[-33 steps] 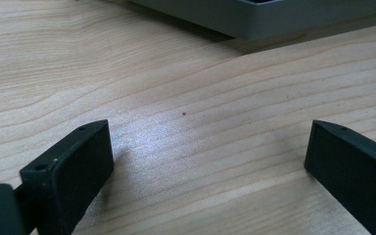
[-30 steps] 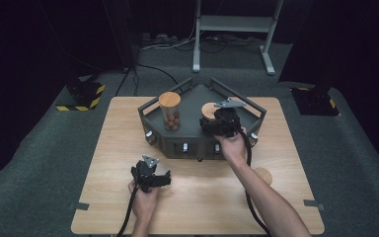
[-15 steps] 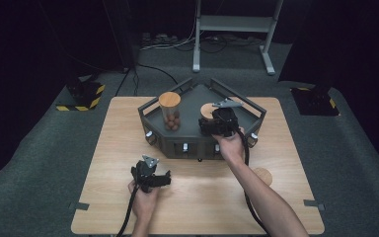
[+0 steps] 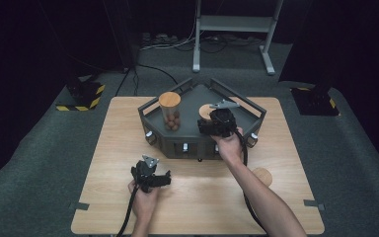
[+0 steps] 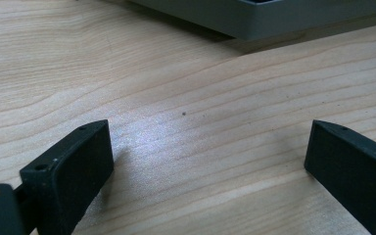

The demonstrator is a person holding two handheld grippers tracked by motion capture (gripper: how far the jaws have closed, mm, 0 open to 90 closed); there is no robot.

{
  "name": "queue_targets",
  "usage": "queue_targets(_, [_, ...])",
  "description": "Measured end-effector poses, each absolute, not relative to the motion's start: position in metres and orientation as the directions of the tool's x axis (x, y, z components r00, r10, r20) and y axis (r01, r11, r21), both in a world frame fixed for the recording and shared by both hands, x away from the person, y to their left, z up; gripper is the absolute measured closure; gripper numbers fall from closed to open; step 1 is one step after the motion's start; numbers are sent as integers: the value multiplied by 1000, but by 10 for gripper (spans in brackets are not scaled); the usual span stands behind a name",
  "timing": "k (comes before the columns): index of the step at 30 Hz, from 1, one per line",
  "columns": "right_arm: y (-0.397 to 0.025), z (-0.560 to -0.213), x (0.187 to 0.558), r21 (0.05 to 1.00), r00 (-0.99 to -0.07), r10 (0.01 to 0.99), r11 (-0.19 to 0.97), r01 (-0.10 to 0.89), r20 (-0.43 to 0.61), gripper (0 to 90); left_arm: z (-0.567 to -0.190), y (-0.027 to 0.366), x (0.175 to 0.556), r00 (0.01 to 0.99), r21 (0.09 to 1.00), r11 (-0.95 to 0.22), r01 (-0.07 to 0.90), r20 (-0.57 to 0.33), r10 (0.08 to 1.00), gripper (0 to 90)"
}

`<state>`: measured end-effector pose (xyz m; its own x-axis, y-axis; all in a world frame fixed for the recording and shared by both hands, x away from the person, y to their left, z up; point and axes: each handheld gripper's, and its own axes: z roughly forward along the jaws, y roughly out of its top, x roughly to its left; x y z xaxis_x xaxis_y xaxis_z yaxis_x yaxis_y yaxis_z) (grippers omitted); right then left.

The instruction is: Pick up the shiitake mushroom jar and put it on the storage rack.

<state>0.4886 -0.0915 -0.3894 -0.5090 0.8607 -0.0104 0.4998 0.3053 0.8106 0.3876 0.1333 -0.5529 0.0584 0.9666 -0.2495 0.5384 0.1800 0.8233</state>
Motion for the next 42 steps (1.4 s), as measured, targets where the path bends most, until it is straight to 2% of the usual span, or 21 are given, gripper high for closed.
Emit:
queue_targets(22, [-91, -397, 489, 827, -493, 870, 268, 494, 13, 245, -553, 133, 387, 59, 823, 179, 539, -248, 967, 39])
queue_targets(24, [-92, -397, 490, 826, -493, 870, 260, 500, 25, 231, -553, 134, 387, 61, 823, 176, 540, -246, 967, 39])
queue_targets(27, [-95, -396, 491, 823, -480, 875, 232, 518, 55, 149, -553, 133, 388, 60, 824, 178, 538, -248, 967, 39])
queue_targets(30, [-99, -393, 489, 835, -475, 876, 200, 513, 82, 104, -553, 133, 387, 60, 823, 177, 540, -247, 967, 39])
queue_targets(42, [-106, -383, 473, 850, -522, 844, 182, 494, 122, 77, -553, 133, 387, 62, 823, 174, 541, -246, 967, 38])
